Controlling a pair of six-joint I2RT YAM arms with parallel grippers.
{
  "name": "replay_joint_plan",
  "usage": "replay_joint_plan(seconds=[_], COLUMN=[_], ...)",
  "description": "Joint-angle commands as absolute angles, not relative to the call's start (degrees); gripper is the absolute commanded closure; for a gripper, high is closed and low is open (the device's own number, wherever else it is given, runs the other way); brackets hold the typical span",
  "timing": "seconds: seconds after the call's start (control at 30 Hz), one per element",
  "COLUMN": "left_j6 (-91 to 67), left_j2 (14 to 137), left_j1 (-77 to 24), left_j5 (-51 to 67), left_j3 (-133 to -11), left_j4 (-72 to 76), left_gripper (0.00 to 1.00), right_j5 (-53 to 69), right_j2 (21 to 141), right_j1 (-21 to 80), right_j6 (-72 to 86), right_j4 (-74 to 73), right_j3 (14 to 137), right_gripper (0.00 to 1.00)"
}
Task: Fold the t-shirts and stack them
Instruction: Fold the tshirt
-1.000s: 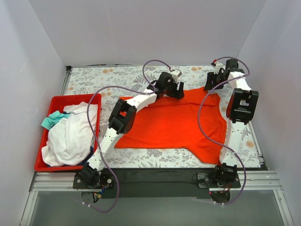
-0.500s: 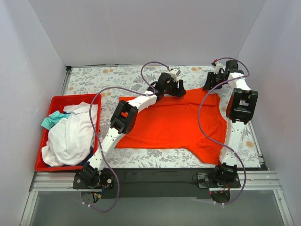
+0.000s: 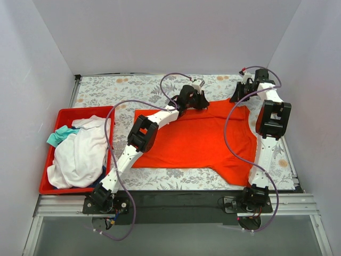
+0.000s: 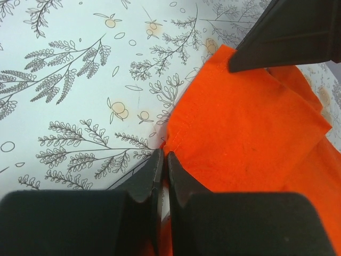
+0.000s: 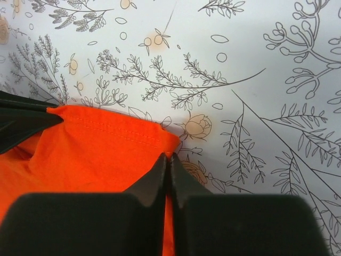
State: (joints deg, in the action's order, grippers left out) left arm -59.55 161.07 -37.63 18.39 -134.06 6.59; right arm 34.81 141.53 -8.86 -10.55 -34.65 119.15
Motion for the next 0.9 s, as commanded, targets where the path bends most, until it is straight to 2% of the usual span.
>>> replay_joint_plan(seconds=[0.0, 0.07, 0.23, 0.5, 0.67, 0.87], left_j6=[-58.98, -58.71, -57.93, -53.71, -51.95, -49.22], left_j2=[160.93, 159.62, 149.87, 139.32, 137.2, 135.36], left_j1=[-37.97, -37.97, -37.97, -37.97, -37.97, -37.97], left_j5=[18.8, 20.12, 24.08, 28.47, 31.81, 36.9], left_j3=[-135.7, -135.36, -118.79, -105.04, -101.78, -100.9], left_j4=[8.87, 9.84, 20.02, 25.92, 26.89, 24.71], left_gripper=[1.0, 1.0, 1.0, 1.0, 1.0, 1.0], right_j5=[37.61, 38.14, 40.86, 42.8, 42.01, 41.48], right_j2=[140.28, 138.88, 132.11, 121.57, 116.64, 113.21], right_j1=[-8.53, -8.61, -9.23, -10.02, -10.63, -11.95], right_j6=[-9.93, -9.93, -10.72, -13.97, -16.61, -19.07], right_j4=[-34.63, -34.72, -34.45, -34.8, -34.8, -35.15], right_j3=[121.82, 121.55, 116.64, 104.26, 95.3, 90.97], right_gripper=[0.98, 0.99, 0.99, 0.99, 0.99, 0.99])
